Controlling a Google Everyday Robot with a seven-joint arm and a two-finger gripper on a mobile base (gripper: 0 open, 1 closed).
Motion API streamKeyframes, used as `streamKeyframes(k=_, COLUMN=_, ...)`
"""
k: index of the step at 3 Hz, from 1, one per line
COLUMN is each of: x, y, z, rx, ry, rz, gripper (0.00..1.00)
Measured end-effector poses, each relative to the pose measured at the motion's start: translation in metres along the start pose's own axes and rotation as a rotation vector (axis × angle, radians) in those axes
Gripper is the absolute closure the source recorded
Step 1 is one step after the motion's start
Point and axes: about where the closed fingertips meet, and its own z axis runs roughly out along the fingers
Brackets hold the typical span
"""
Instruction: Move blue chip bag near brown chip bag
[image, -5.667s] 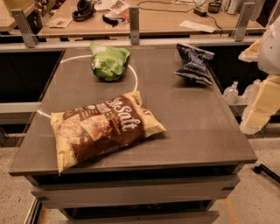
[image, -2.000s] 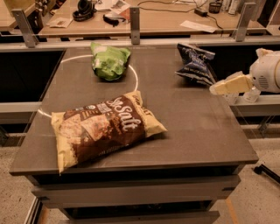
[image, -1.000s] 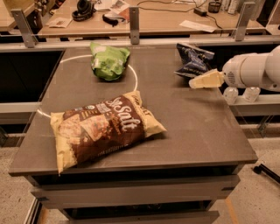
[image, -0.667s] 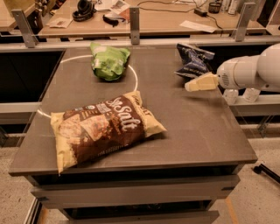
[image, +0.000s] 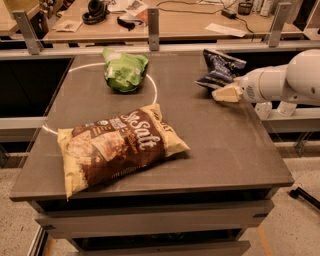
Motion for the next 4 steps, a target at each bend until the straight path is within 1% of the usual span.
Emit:
streamKeyframes(k=1, x=-0.002, y=-0.001, z=-0.005, rx=-0.008, ry=-0.020, rz=-0.019, gripper=0.64)
streamKeyframes(k=2, x=-0.007, y=-0.003, z=-0.017, rx=-0.050, ry=-0.063, rz=-0.040, gripper=0.86)
streamKeyframes(k=3, x=-0.027, y=-0.003, z=-0.033, rx=-0.155, ry=-0.146, rz=-0.096, gripper=1.00)
streamKeyframes(k=4, x=-0.039, y=0.011, z=-0.053, rx=-0.285, ry=-0.186, rz=-0.155, gripper=1.00)
